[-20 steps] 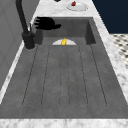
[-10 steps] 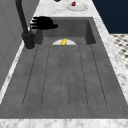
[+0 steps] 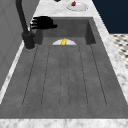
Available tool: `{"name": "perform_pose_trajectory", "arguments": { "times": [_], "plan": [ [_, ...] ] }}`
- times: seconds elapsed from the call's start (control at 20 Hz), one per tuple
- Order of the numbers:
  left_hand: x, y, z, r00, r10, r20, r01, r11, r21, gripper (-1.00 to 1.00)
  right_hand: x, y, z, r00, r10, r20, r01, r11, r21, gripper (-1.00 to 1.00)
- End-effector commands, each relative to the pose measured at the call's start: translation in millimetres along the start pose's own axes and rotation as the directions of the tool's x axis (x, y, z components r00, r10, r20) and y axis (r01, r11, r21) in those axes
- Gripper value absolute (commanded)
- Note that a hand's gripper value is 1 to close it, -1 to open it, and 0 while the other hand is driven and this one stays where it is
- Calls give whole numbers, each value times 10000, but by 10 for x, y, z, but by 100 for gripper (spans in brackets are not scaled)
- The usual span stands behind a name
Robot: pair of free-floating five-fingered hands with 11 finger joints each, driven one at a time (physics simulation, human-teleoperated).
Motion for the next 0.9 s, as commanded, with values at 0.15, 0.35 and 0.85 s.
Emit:
{"name": "perform_pose_trajectory", "arguments": {
  "times": [0.15,0.35,0.85],
  "plan": [
    [0,0,0,10000,0,0,0,10000,0,0,18,-31,128,9957,-796,477,810,9963,-285,-100],
    [0,0,0,10000,0,0,0,10000,0,0,0,117,214,9954,-596,747,638,9964,-550,-100],
    [0,0,0,10000,0,0,0,10000,0,0,-85,388,262,9841,-1140,1365,1357,9774,-1623,-100]
  ]
}}
